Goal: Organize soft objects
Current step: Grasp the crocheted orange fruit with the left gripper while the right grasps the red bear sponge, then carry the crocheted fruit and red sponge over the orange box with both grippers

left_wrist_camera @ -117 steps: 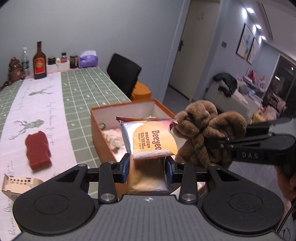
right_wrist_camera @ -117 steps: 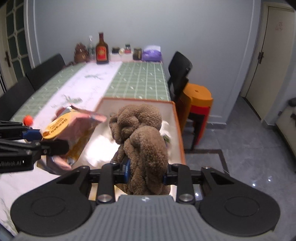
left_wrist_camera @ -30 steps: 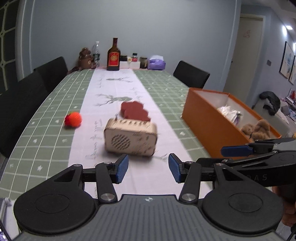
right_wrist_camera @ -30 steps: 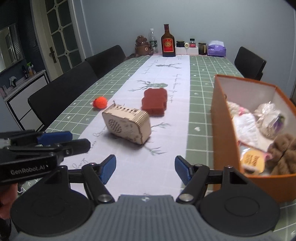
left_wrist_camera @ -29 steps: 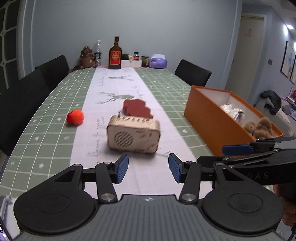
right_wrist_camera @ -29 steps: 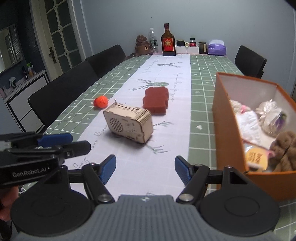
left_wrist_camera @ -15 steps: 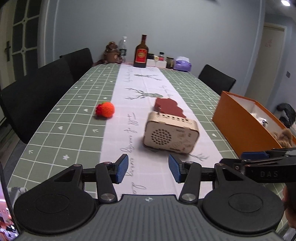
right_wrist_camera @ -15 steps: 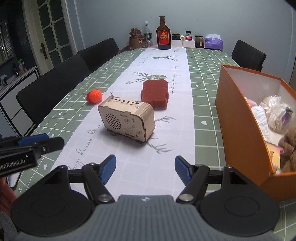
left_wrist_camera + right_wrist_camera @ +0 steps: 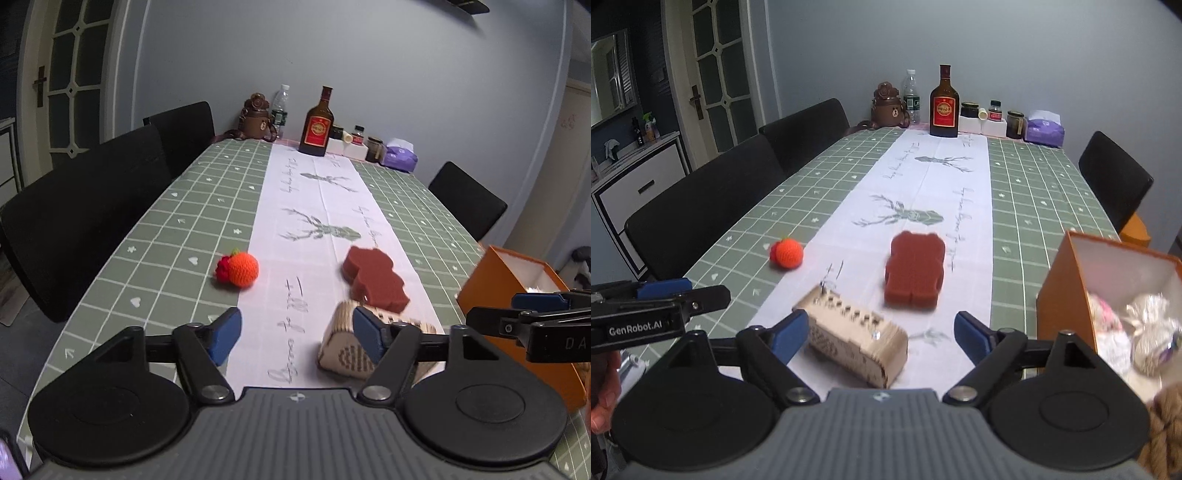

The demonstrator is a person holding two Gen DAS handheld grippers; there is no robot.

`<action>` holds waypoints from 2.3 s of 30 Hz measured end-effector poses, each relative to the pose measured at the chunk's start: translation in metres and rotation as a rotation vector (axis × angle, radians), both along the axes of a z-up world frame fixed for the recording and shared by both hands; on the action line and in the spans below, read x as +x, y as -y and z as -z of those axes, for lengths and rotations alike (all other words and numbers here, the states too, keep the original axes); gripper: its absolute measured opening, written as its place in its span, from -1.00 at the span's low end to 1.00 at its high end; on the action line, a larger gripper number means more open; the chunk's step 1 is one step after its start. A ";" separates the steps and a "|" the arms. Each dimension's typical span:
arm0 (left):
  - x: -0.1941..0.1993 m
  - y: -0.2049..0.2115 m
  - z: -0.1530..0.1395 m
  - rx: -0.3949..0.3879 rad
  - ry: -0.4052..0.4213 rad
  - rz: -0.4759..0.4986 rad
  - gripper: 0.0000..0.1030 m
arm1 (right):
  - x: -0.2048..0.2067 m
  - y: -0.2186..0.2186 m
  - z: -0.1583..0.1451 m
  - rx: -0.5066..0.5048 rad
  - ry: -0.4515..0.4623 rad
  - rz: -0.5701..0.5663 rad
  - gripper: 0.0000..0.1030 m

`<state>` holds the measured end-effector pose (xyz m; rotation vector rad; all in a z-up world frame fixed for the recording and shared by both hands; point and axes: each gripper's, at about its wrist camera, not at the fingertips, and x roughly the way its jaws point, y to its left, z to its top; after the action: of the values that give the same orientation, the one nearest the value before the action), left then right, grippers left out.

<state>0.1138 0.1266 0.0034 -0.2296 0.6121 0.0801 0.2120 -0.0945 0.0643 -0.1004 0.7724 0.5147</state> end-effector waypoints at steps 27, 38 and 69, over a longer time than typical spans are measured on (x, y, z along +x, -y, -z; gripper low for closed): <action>0.164 -0.062 0.072 -0.078 -0.236 -0.274 0.71 | 0.184 -0.073 0.093 -0.148 -0.271 0.038 0.76; 0.169 -0.063 0.085 -0.105 -0.236 -0.245 0.22 | 0.196 -0.077 0.115 -0.150 -0.326 0.060 0.58; 0.058 0.032 -0.042 -0.004 0.025 -0.013 0.17 | 0.089 -0.007 -0.017 0.012 -0.096 -0.003 0.22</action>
<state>0.1719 0.0941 0.0454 -0.2380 0.5855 0.0883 0.3010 -0.0878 0.0810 -0.0663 0.8628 0.5293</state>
